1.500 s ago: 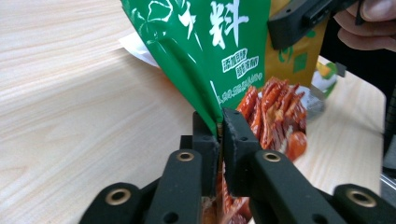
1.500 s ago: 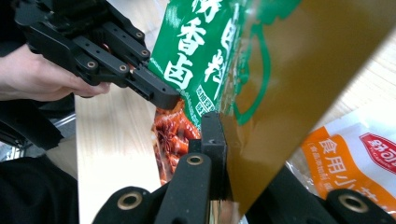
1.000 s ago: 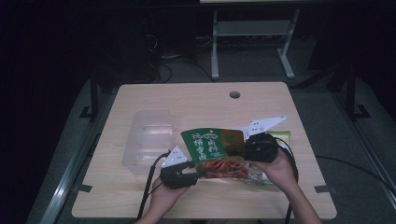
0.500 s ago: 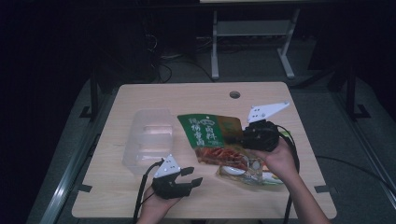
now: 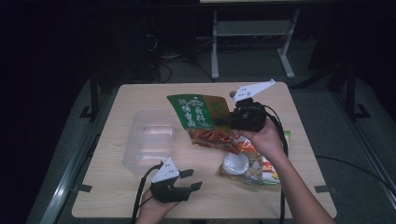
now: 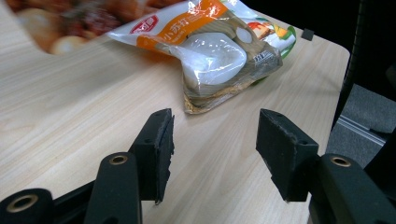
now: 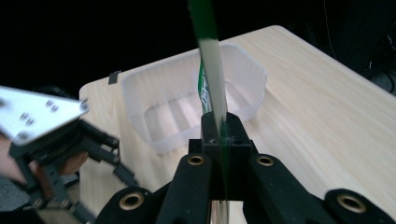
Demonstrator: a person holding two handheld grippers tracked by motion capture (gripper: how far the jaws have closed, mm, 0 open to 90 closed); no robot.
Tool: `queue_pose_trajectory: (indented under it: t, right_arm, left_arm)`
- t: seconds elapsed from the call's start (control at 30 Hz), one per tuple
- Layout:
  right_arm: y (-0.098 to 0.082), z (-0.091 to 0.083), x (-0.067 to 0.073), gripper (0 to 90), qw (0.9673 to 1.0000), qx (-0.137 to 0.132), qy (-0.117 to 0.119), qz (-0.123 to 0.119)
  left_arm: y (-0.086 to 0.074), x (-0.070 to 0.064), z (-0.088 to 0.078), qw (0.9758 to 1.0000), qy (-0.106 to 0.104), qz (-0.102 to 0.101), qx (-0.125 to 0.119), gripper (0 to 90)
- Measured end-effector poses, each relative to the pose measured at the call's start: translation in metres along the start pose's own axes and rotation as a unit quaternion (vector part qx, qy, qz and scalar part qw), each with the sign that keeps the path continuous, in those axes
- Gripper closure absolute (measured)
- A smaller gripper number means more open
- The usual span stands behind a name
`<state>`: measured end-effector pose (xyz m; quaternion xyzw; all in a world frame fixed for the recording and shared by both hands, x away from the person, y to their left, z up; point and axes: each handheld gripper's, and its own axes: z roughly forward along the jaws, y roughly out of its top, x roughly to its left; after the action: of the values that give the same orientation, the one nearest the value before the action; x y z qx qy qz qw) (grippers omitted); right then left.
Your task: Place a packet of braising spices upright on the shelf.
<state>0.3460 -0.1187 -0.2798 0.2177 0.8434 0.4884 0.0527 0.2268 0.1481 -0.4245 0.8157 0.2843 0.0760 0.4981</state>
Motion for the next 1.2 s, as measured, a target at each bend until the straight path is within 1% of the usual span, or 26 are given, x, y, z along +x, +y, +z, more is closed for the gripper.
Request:
queue_pose_trajectory:
  t: [0.03,0.07,0.17,0.2,0.27,0.3,0.37,0.4,0.47,0.53,0.57,0.6,0.63,0.67,0.73,0.8,0.83,0.87,0.93,0.97,1.0,1.07,1.1,1.13,1.17,1.2]
  right_arm:
    - [0.008,0.007,-0.002,89.7,1.0,0.0,0.001,-0.007]
    - [0.012,0.01,-0.003,89.7,1.0,-0.001,0.003,-0.007]
    - [0.019,0.015,-0.004,89.7,0.9999,-0.002,0.006,-0.01]
    - [0.027,0.022,-0.005,89.7,0.9999,-0.006,0.01,-0.007]
    - [0.03,0.024,-0.006,89.7,0.9998,-0.008,0.013,-0.011]
    - [0.038,0.032,-0.006,89.7,0.9998,-0.009,0.017,-0.007]
    - [0.041,0.035,-0.007,89.7,0.9997,-0.009,0.02,-0.007]
    - [0.048,0.042,-0.008,89.7,0.9997,-0.01,0.023,-0.009]
    - [0.054,0.049,-0.01,89.7,0.9996,-0.01,0.023,-0.012]
    - [0.058,0.053,-0.01,89.7,0.9996,-0.01,0.024,-0.013]
    - [0.061,0.056,-0.011,89.7,0.9995,-0.01,0.026,-0.013]
    - [0.068,0.064,-0.013,89.7,0.9994,-0.008,0.027,-0.019]
    - [0.068,0.064,-0.013,89.7,0.9994,-0.008,0.027,-0.019]
    - [0.073,0.071,-0.013,89.7,0.9993,-0.008,0.029,-0.021]
    - [0.075,0.074,-0.014,89.7,0.9993,-0.008,0.031,-0.021]
    - [0.081,0.081,-0.015,89.7,0.9992,-0.008,0.032,-0.022]
    - [0.083,0.084,-0.015,89.7,0.9991,-0.009,0.034,-0.023]
    - [0.088,0.093,-0.017,89.7,0.999,-0.008,0.036,-0.025]
    - [0.09,0.096,-0.017,89.7,0.999,-0.008,0.037,-0.024]
    - [0.092,0.1,-0.017,89.7,0.9989,-0.008,0.039,-0.023]
    - [0.096,0.109,-0.017,89.7,0.9988,-0.009,0.04,-0.024]
    - [0.098,0.116,-0.017,89.7,0.9987,-0.01,0.042,-0.028]
    - [0.1,0.121,-0.017,89.7,0.9986,-0.01,0.045,-0.025]
    - [0.1,0.121,-0.017,89.7,0.9986,-0.01,0.045,-0.025]
    - [0.101,0.125,-0.018,89.7,0.9986,-0.009,0.045,-0.027]
    - [0.102,0.135,-0.019,89.7,0.9986,-0.009,0.047,-0.025]
  left_arm:
    - [0.0,0.0,-0.001,1.0,0.001,0.008,0.004,45.4]
    - [0.001,0.0,-0.001,0.9999,0.001,0.013,0.003,45.4]
    - [0.0,-0.001,-0.001,1.0,-0.002,0.01,-0.002,45.1]
    - [0.001,-0.001,-0.001,0.9999,-0.001,0.012,-0.001,44.9]
    - [0.001,-0.001,-0.001,0.9999,-0.001,0.014,0.001,44.9]
    - [0.001,-0.001,-0.001,0.9999,-0.001,0.014,0.003,44.5]
    - [0.0,0.0,0.0,0.9998,0.003,0.021,0.005,44.2]
    - [0.0,0.0,0.0,0.9998,0.002,0.02,0.007,43.7]
    - [0.0,0.001,0.0,0.9998,0.001,0.018,0.005,43.6]
    - [0.0,0.002,0.0,0.9999,-0.001,0.014,0.005,43.6]
    - [-0.001,0.002,0.001,0.9999,-0.002,0.012,0.002,43.6]
    - [-0.001,0.002,0.001,0.9999,-0.003,0.014,0.006,43.6]
    - [-0.001,0.002,0.001,0.9999,-0.003,0.014,0.006,43.6]
    - [-0.001,0.001,0.002,0.9999,-0.006,0.011,0.005,43.6]
    - [-0.001,0.001,0.002,0.9999,-0.007,0.012,0.006,43.6]
    - [-0.001,0.0,0.003,0.9999,-0.01,0.005,0.001,43.6]
    - [-0.001,0.0,0.003,0.9999,-0.01,0.008,0.002,43.6]
    - [-0.001,0.001,0.002,0.9999,-0.009,0.012,0.003,43.6]
    - [-0.001,0.002,0.002,0.9998,-0.008,0.016,0.004,43.3]
    - [-0.001,0.002,0.002,0.9999,-0.008,0.012,0.003,43.1]
    - [-0.001,0.002,0.001,0.9999,-0.006,0.011,0.001,43.1]
    - [-0.001,0.002,0.001,0.9999,-0.006,0.01,0.0,43.1]
    - [-0.001,0.003,0.001,0.9999,-0.005,0.013,0.0,43.1]
    - [-0.001,0.003,0.001,0.9999,-0.005,0.015,0.0,43.1]
    - [-0.001,0.003,0.001,0.9999,-0.004,0.016,0.002,43.2]
    - [-0.001,0.004,0.001,0.9999,-0.006,0.012,0.002,43.2]
